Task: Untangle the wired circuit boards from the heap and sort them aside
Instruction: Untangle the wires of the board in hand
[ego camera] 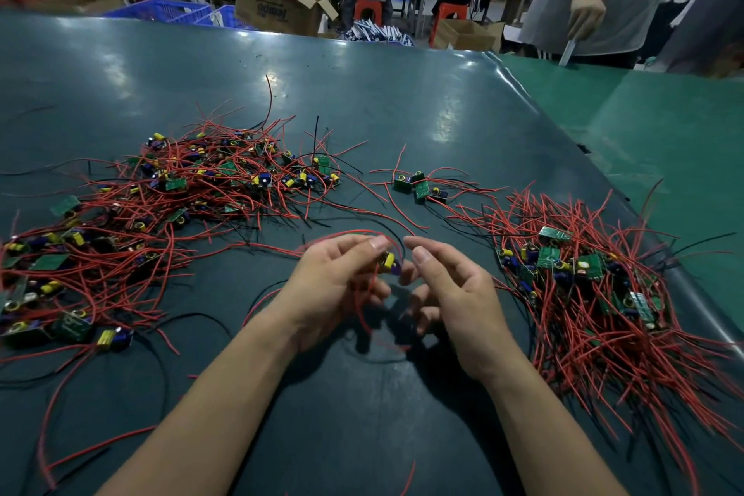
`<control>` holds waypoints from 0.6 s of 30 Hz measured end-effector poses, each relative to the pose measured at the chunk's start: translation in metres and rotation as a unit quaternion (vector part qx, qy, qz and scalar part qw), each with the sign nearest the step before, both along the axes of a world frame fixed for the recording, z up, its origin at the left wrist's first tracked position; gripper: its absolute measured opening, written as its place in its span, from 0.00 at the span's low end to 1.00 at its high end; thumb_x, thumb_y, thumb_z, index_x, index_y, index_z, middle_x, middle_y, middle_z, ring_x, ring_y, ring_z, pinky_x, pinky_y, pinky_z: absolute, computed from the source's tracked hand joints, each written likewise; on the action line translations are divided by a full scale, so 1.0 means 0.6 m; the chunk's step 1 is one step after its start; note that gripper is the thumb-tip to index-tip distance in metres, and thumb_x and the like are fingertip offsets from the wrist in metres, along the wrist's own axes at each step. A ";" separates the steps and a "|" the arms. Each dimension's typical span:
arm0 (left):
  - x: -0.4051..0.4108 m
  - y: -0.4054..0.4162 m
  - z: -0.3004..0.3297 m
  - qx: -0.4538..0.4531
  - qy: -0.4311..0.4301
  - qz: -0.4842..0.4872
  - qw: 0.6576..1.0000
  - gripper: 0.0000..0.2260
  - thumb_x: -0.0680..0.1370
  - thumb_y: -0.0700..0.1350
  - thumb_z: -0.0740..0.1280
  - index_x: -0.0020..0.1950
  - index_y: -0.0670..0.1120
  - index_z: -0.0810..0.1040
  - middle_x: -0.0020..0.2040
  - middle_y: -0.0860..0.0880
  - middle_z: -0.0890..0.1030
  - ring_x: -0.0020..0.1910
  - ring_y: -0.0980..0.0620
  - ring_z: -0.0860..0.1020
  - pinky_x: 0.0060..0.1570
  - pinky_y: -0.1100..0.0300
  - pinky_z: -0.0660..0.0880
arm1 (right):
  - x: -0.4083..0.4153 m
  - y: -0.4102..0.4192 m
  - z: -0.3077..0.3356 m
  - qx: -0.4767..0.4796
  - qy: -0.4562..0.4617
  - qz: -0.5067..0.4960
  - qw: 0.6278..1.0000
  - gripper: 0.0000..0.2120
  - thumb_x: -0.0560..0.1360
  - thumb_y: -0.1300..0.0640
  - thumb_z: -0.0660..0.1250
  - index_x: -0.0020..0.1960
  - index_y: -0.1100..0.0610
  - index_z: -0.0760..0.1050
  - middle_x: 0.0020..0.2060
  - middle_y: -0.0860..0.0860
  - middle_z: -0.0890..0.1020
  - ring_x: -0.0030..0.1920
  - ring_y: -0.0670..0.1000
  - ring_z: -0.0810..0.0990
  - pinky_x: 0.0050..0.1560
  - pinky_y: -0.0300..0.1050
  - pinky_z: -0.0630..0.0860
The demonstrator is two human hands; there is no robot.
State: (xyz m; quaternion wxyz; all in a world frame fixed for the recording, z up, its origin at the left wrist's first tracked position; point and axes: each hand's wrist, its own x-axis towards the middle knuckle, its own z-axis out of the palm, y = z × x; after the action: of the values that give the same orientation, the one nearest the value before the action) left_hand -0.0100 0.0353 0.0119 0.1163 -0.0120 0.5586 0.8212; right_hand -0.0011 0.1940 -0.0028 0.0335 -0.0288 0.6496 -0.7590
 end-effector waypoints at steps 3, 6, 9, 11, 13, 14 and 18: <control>-0.002 -0.002 -0.010 -0.115 0.065 -0.002 0.991 0.06 0.79 0.42 0.67 0.47 0.40 0.79 0.34 0.47 0.80 0.22 0.55 0.74 0.21 0.67 0.67 | 0.003 -0.005 -0.005 0.022 0.005 0.038 0.999 0.11 0.70 0.50 0.70 0.50 0.51 0.84 0.33 0.48 0.82 0.26 0.46 0.73 0.22 0.39 0.72; 0.000 -0.008 -0.011 -0.189 0.117 0.007 0.975 0.08 0.77 0.45 0.69 0.47 0.39 0.79 0.30 0.46 0.79 0.22 0.53 0.74 0.22 0.66 0.67 | 0.005 -0.004 -0.007 0.048 0.012 0.036 0.998 0.08 0.70 0.50 0.71 0.46 0.51 0.85 0.37 0.50 0.84 0.29 0.46 0.75 0.22 0.40 0.72; 0.003 -0.008 -0.012 -0.243 0.160 0.027 0.956 0.08 0.77 0.47 0.69 0.49 0.43 0.77 0.26 0.50 0.80 0.22 0.55 0.74 0.24 0.68 0.67 | 0.005 -0.006 -0.007 0.060 0.015 0.011 0.998 0.05 0.72 0.53 0.72 0.45 0.53 0.84 0.38 0.52 0.85 0.29 0.48 0.77 0.22 0.41 0.72; 0.005 -0.006 -0.013 -0.283 0.200 0.041 0.937 0.07 0.76 0.48 0.70 0.46 0.46 0.77 0.29 0.54 0.81 0.24 0.60 0.76 0.27 0.70 0.69 | 0.005 -0.008 -0.007 0.075 0.021 -0.012 0.997 0.03 0.74 0.57 0.71 0.44 0.54 0.83 0.38 0.53 0.85 0.28 0.50 0.78 0.21 0.42 0.72; 0.006 -0.007 -0.013 -0.308 0.234 0.038 0.922 0.08 0.75 0.51 0.71 0.44 0.47 0.78 0.35 0.55 0.84 0.32 0.60 0.81 0.33 0.69 0.75 | 0.005 -0.010 -0.008 0.085 0.021 -0.028 0.996 0.03 0.75 0.58 0.71 0.44 0.56 0.82 0.38 0.53 0.85 0.28 0.51 0.80 0.20 0.42 0.72; 0.007 -0.009 -0.013 -0.316 0.244 0.032 0.916 0.08 0.74 0.51 0.71 0.44 0.47 0.79 0.37 0.55 0.84 0.36 0.59 0.82 0.37 0.67 0.76 | 0.006 -0.011 -0.008 0.083 0.016 -0.035 0.996 0.03 0.76 0.59 0.70 0.44 0.57 0.80 0.39 0.53 0.85 0.28 0.52 0.81 0.20 0.41 0.72; 0.005 -0.014 -0.012 -0.319 0.252 0.022 0.914 0.03 0.78 0.45 0.70 0.47 0.47 0.78 0.30 0.58 0.80 0.27 0.63 0.75 0.31 0.72 0.68 | 0.004 -0.012 -0.003 0.055 -0.007 -0.065 0.996 0.04 0.79 0.60 0.66 0.46 0.60 0.74 0.39 0.55 0.85 0.26 0.54 0.81 0.19 0.40 0.72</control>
State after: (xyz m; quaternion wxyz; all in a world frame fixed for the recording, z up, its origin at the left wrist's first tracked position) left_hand -0.0069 0.0267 0.0048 -0.0561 0.1463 0.8012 0.5775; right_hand 0.0015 0.1870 -0.0046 -0.0103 0.0206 0.6909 -0.7226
